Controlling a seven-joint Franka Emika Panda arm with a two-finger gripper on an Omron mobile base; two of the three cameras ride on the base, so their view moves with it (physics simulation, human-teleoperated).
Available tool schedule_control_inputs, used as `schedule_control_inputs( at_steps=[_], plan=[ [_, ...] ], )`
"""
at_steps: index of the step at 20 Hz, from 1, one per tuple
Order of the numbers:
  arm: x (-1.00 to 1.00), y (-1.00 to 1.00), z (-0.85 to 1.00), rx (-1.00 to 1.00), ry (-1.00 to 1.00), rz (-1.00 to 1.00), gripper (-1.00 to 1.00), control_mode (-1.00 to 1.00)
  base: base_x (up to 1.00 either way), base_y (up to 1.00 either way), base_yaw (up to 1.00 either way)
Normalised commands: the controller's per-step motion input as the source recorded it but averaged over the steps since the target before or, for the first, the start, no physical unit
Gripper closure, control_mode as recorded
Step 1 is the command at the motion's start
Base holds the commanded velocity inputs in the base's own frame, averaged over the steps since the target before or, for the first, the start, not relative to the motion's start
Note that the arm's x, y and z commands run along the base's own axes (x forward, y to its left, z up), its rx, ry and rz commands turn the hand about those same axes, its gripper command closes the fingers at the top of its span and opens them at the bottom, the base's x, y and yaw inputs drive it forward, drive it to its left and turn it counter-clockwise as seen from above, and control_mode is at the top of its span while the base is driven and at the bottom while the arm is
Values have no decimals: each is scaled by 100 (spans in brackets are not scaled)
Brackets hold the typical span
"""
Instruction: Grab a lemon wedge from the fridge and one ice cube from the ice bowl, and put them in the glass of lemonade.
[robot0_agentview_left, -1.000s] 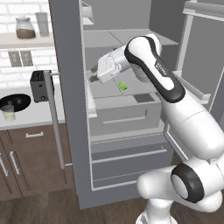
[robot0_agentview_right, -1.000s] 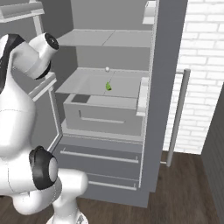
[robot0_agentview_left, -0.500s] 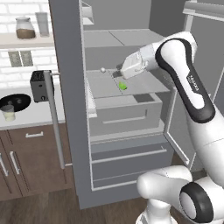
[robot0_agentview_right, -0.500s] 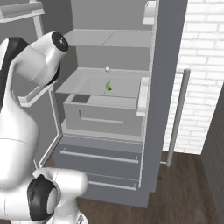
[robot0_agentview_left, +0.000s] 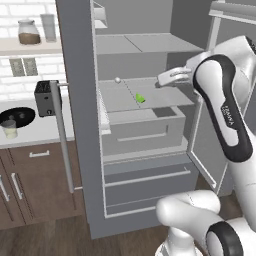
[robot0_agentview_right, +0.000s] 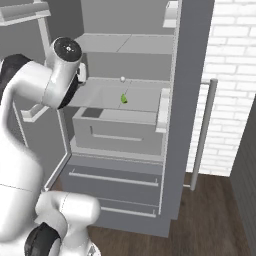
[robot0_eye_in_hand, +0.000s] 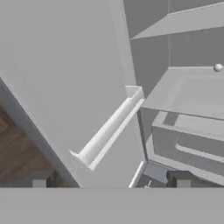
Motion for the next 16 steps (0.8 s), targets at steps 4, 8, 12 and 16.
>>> schedule_control_inputs(
  at_steps=[4,8,12,16],
  plan=[
    [-1,-91,-20,-14,12,-55,-100,-100,0,0,0],
    [-15,-67,-36,-17,4,-52,-100,-100,0,0,0],
    [-33,-37,-11,-13,6,-40,-100,-100,0,0,0],
    [-35,-4,-16,0,17,-14,-100,-100,0,0,0]
  ],
)
